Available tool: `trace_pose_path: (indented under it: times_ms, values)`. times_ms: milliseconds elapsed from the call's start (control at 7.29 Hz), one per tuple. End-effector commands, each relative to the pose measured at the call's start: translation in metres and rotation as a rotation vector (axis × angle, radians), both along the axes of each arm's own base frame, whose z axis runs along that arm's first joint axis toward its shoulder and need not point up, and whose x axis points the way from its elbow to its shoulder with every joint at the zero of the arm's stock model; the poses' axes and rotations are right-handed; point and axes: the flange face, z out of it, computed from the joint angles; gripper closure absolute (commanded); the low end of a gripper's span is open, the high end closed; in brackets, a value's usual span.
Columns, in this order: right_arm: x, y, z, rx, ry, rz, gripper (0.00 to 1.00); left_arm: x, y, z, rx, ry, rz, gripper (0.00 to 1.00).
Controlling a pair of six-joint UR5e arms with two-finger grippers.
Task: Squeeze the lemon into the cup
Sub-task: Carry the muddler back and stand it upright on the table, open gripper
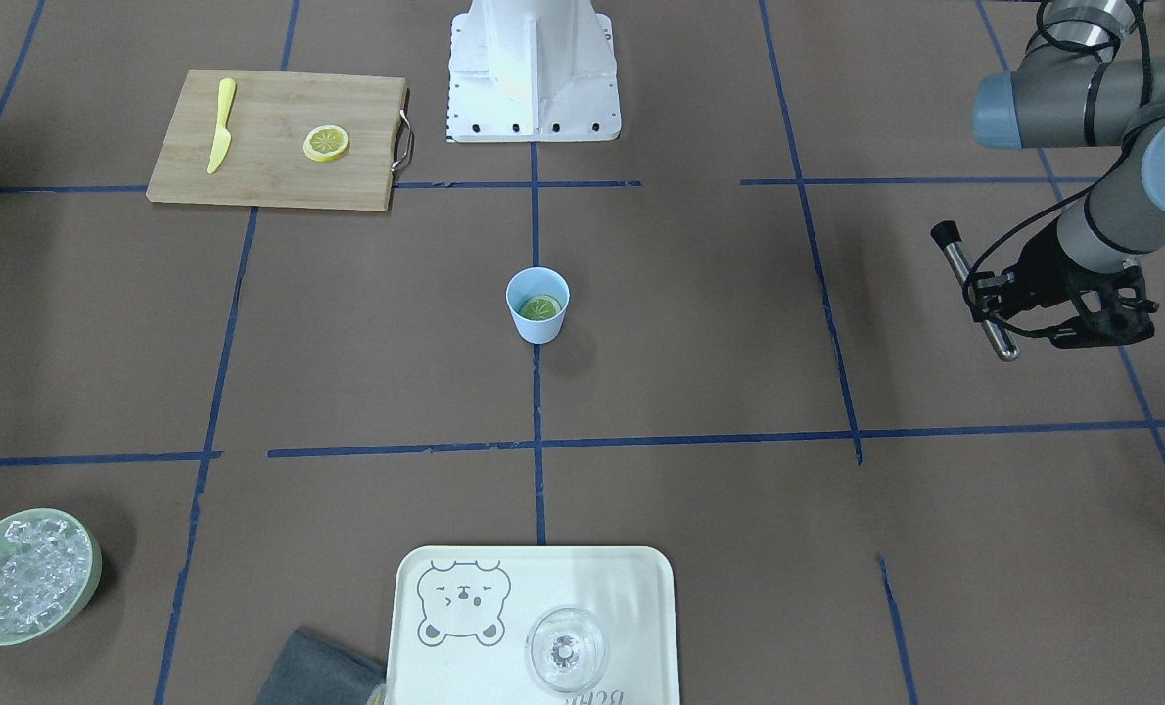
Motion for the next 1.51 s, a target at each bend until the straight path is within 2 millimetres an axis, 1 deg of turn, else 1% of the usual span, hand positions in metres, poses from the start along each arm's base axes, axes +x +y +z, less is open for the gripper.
trace_pose_path:
  times_ms: [0, 137, 275, 549, 686, 824, 1098, 1235, 1373]
  values:
    - [0.000, -0.001, -0.001, 0.002, 0.000, 0.000, 0.00, 0.015, -0.007, 0.018, -0.027, -0.015, 0.018, 1.00]
    - [0.000, -0.001, -0.001, 0.004, 0.000, -0.001, 0.00, 0.044, 0.003, 0.023, -0.032, -0.022, 0.073, 1.00]
    - [0.000, -0.001, -0.001, 0.003, 0.000, 0.000, 0.00, 0.053, 0.006, 0.027, -0.039, -0.026, 0.089, 1.00]
    - [0.000, -0.001, -0.001, 0.003, 0.000, 0.000, 0.00, 0.057, 0.008, 0.028, -0.035, -0.030, 0.096, 1.00]
    - [0.000, -0.001, 0.000, -0.001, 0.000, 0.001, 0.00, 0.057, 0.007, 0.036, -0.049, -0.037, 0.098, 0.51]
    - [0.000, -0.001, -0.001, 0.002, 0.000, 0.001, 0.00, 0.058, 0.006, 0.035, -0.046, -0.037, 0.098, 0.01]
    - [0.000, -0.001, -0.001, 0.002, 0.000, 0.001, 0.00, 0.057, 0.007, 0.035, -0.043, -0.037, 0.098, 0.00]
    - [0.000, -0.001, -0.001, 0.001, 0.000, 0.001, 0.00, 0.055, 0.008, 0.019, -0.017, -0.025, 0.093, 0.00]
    - [0.000, -0.001, 0.000, -0.002, 0.000, 0.002, 0.00, 0.052, 0.011, -0.002, 0.020, -0.003, 0.091, 0.00]
